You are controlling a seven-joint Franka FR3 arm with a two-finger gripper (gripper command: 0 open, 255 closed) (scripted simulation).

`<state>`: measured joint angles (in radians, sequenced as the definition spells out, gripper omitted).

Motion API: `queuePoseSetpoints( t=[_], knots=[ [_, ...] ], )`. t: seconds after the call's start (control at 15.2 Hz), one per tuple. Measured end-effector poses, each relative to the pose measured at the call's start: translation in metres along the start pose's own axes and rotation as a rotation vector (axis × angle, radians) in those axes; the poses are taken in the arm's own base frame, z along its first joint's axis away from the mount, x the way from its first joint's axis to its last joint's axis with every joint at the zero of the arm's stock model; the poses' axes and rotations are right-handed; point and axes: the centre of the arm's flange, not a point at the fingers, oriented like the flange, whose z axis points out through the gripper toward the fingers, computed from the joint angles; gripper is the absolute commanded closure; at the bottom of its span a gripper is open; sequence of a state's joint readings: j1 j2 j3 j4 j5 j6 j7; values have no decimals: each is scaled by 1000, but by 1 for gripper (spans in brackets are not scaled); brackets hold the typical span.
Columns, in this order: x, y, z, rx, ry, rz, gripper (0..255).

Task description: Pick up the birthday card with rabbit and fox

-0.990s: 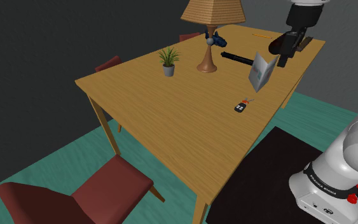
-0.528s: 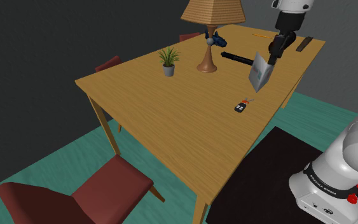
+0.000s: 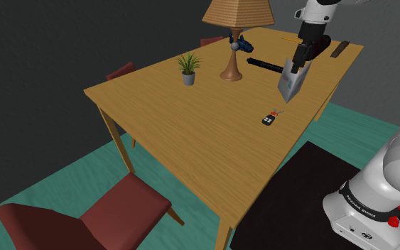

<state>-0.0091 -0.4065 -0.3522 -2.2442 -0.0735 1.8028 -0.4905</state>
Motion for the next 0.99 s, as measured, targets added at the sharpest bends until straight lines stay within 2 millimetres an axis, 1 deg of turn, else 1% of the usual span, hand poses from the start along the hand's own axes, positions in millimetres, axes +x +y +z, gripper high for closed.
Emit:
queuePoseSetpoints(
  t=[0.33,0.4,0.99],
  knots=[
    [0,4,25,1,0,-1,0],
    [0,4,28,1,0,-1,255],
    [1,4,28,-1,2,1,255]
  ],
)
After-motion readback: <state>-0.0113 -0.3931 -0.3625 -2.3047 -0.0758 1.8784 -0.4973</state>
